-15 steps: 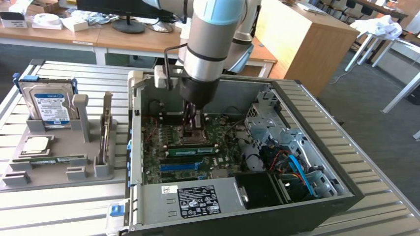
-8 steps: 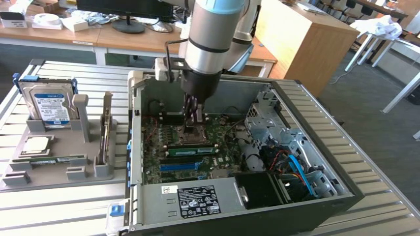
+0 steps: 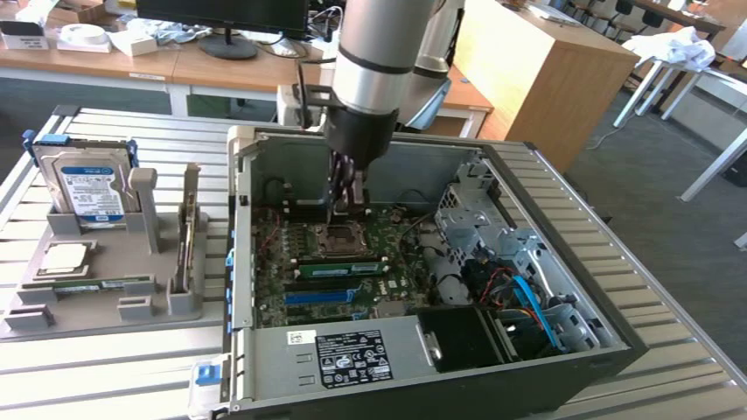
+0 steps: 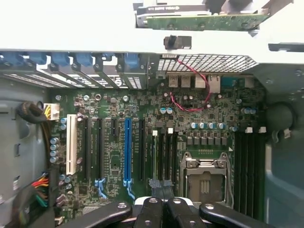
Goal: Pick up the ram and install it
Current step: 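Press down the ram until it locks into place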
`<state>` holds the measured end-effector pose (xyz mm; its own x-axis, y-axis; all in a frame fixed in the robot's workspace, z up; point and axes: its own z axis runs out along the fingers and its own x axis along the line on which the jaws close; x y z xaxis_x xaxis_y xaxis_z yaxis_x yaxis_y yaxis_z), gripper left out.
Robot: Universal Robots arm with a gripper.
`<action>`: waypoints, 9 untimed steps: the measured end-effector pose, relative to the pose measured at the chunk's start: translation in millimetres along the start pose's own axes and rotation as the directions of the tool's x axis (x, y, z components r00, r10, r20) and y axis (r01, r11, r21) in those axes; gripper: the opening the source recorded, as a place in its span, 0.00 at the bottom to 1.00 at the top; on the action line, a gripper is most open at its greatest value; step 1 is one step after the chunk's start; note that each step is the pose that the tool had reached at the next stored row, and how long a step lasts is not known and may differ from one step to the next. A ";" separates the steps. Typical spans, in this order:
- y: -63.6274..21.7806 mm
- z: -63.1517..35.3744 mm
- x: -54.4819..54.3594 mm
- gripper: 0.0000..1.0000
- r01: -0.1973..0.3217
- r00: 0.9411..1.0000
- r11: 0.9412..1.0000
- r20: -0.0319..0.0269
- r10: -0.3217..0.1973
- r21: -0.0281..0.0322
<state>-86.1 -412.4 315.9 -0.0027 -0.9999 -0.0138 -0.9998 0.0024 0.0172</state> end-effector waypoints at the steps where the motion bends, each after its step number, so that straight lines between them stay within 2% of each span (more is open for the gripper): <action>1: 0.0 -2.6 0.0 0.10 0.000 1.000 1.000 0.000 0.000 0.000; 9: 0.4 -21.5 -0.3 0.10 0.000 1.000 1.000 0.000 0.000 0.000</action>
<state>-86.1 -412.4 337.5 -0.0026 -0.9999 -0.0136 -0.9999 0.0024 0.0171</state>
